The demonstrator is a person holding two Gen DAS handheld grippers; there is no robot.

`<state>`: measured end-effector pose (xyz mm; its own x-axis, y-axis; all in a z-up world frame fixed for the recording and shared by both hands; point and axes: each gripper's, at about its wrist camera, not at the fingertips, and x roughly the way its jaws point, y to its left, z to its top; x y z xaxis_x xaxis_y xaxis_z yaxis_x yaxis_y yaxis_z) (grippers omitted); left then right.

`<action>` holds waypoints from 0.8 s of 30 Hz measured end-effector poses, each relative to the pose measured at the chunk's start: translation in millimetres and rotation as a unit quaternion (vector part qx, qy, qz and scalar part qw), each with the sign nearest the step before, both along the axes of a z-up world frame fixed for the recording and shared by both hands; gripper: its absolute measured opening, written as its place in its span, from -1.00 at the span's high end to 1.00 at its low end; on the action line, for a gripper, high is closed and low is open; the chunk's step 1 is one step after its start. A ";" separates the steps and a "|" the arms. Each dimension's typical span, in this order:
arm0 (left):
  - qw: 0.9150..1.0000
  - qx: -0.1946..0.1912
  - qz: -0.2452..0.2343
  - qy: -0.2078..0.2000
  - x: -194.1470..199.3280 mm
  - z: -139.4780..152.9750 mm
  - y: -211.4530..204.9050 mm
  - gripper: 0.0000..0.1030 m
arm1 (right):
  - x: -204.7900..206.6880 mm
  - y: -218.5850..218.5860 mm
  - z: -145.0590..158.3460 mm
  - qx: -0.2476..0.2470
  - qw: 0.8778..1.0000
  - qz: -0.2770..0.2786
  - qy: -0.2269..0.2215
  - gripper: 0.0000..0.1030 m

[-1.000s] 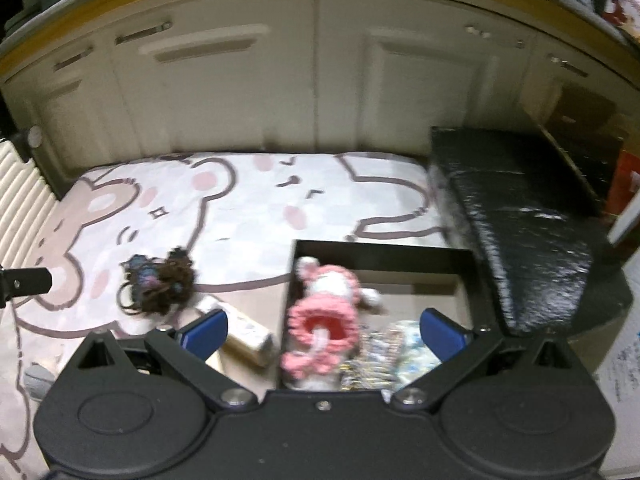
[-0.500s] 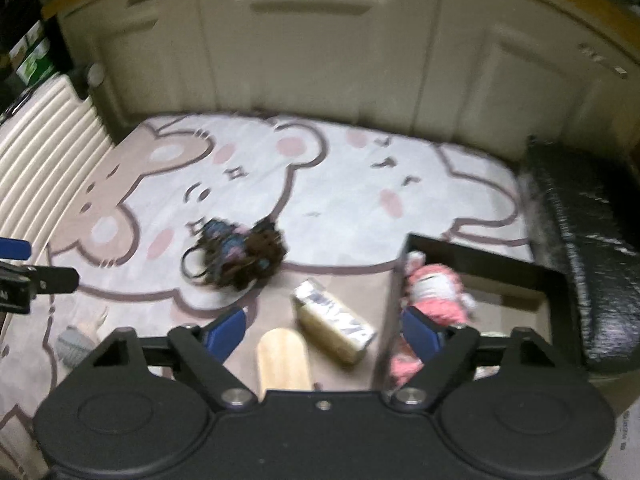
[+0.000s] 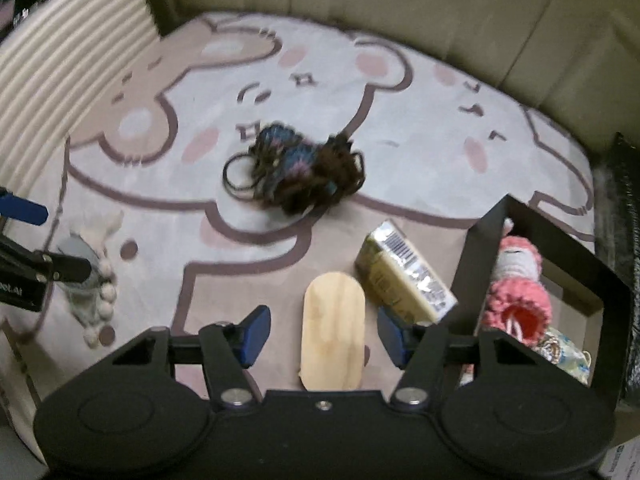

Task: Organize objects
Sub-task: 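Withdraw both tools from the box back over the bed, then grasp the wooden paddle with the right tool while the left tool grasps the grey-blue doll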

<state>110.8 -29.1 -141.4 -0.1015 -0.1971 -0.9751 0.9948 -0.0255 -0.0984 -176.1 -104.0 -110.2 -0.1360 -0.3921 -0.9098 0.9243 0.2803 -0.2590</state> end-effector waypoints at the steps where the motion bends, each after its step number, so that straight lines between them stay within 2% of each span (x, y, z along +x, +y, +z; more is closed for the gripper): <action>1: 1.000 0.007 0.001 0.004 0.3 -3.5 0.1 -0.59 | -0.1 -1.4 -3.2 0.005 1.000 0.003 0.004 -0.16; 6: 0.999 0.040 0.001 0.013 1.5 -20.2 -2.3 -0.42 | -3.7 -8.1 -18.1 0.031 0.999 0.006 0.018 -0.16; 10: 0.999 0.049 -0.003 0.006 2.8 -25.2 -3.6 -0.34 | -7.5 -12.8 -27.4 0.050 0.998 0.011 0.022 -0.10; 16: 0.997 0.069 -0.026 -0.024 5.0 -37.5 -5.6 -0.10 | -6.6 -19.2 -40.6 0.070 0.996 0.019 0.042 -0.09; 18: 0.997 0.066 -0.024 -0.020 7.1 -37.7 -6.7 -0.09 | -6.0 -20.6 -44.5 0.075 0.996 0.023 0.044 -0.08; 20: 0.997 0.063 -0.026 -0.019 7.8 -37.3 -7.2 -0.08 | -5.4 -21.7 -47.9 0.082 0.995 0.028 0.042 0.07; 24: 0.998 0.041 -0.027 -0.024 6.0 -30.9 -9.3 -0.06 | 2.5 -21.0 -43.7 0.079 0.996 0.036 0.025 0.10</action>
